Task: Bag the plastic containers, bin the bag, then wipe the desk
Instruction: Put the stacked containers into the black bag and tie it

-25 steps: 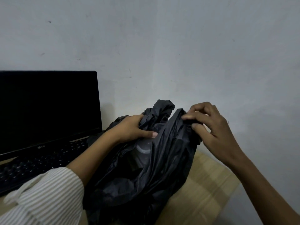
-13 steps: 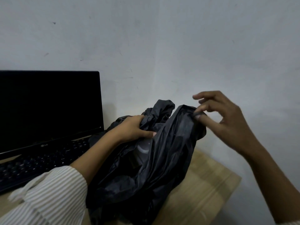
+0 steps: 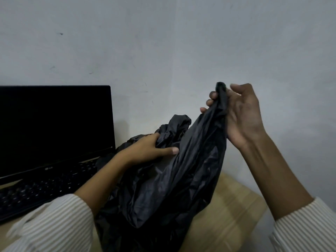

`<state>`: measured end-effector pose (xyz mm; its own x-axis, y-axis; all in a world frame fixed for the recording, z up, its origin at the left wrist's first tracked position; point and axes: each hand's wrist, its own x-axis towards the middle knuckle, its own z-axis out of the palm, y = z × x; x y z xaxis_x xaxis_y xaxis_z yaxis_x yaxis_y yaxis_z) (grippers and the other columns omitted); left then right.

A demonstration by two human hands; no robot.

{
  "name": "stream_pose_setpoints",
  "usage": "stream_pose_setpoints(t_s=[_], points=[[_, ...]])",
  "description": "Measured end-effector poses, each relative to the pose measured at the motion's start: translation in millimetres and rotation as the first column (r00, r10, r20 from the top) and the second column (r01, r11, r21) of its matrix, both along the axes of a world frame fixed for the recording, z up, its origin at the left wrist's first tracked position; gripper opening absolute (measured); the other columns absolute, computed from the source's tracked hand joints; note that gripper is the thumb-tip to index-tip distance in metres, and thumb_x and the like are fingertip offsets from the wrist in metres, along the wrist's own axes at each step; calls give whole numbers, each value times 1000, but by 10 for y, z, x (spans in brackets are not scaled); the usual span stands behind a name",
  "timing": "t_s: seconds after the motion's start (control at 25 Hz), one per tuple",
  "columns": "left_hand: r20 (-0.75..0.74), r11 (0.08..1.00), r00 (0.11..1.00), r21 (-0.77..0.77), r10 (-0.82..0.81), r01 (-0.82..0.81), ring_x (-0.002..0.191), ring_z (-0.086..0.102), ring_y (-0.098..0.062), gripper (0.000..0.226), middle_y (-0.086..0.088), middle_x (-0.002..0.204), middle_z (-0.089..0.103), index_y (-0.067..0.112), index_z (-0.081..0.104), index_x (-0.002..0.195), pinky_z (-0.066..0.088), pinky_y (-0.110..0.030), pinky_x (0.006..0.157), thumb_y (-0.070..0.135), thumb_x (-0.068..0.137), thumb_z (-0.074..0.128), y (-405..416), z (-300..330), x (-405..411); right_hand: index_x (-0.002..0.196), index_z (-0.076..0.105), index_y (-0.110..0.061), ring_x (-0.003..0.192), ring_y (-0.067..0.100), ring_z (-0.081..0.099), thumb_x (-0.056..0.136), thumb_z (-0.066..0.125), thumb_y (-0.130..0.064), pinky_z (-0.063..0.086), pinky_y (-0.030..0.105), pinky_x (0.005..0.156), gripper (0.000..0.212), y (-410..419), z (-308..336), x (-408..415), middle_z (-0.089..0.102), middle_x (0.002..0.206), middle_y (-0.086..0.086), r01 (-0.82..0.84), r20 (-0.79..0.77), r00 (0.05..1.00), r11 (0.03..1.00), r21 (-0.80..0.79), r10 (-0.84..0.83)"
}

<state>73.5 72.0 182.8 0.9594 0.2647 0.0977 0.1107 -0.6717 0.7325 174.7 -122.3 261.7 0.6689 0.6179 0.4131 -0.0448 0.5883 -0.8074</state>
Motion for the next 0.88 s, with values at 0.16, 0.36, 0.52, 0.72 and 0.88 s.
stream_pose_setpoints(t_s=[0.16, 0.36, 0.52, 0.72, 0.88], points=[[198, 934, 972, -355, 127, -50, 102, 67, -20, 30, -6, 113, 67, 19, 59, 115, 52, -38, 94, 35, 89, 62, 86, 132, -120, 146, 23, -41, 124, 4, 49, 88, 64, -34, 43, 27, 100, 70, 99, -324, 30, 37, 147, -11, 350, 546, 829, 871, -344, -117], [494, 932, 836, -358, 240, -57, 131, 44, -11, 74, 4, 148, 36, 29, 40, 139, 39, -36, 108, 40, 72, 69, 162, 293, -244, 141, -16, -56, 129, -19, 16, 72, 76, -51, 21, 19, 110, 115, 397, -693, -30, 9, 141, -31, 480, 787, 616, 783, -395, 19], [639, 953, 755, -296, 146, 67, 114, 58, 0, 69, 10, 132, 53, 29, 30, 145, 50, -21, 90, 24, 85, 64, 62, 418, -295, 142, -18, -53, 135, 3, 30, 78, 76, -38, 28, 24, 111, 114, 539, -782, -8, 24, 153, -9, 515, 848, 520, 754, -409, 105], [714, 929, 649, -368, 262, 30, 113, 57, 3, 79, 13, 133, 51, 28, 9, 150, 50, -21, 93, 24, 91, 62, -38, 566, -235, 141, -19, -56, 125, 14, 50, 82, 71, -28, 40, 29, 107, 112, 534, -831, 24, 42, 147, -1, 501, 887, 424, 769, -397, 182], [652, 881, 629, -458, 424, -120, 118, 55, -6, 102, 8, 139, 45, 25, -10, 150, 48, -33, 100, 25, 85, 69, -31, 503, -95, 134, -14, -67, 102, 12, 62, 87, 65, -23, 47, 13, 85, 102, 470, -929, 19, 59, 125, -4, 534, 920, 387, 797, -282, 66]])
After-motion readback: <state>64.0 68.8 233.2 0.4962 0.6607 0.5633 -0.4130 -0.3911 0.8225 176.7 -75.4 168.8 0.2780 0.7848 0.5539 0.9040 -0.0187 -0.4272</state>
